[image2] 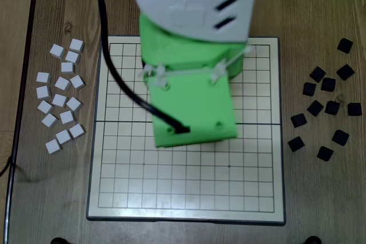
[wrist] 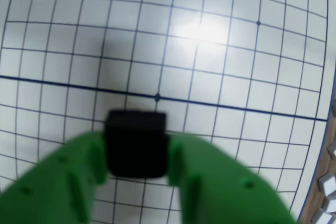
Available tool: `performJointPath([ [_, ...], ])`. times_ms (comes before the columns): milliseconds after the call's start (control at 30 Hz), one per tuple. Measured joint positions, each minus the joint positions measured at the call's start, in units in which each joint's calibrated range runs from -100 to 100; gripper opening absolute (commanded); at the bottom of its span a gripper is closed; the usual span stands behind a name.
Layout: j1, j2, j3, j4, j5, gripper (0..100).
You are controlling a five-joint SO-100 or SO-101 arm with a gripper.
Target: Grasp a Black stone and put it on the board on position (0,0).
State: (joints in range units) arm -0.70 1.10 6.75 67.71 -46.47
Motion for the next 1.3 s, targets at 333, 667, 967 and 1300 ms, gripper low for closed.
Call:
performJointPath([
  [333, 0.65, 0.09, 5.45, -5.95, 0.00, 6],
  [667, 0.86, 3.29, 7.33, -8.57, -0.49, 6],
  [967, 1.40, 3.93, 10.82, -11.50, -0.49, 6],
  [1300, 1.19, 5.30, 12.43, -13.80, -0.49, 6],
])
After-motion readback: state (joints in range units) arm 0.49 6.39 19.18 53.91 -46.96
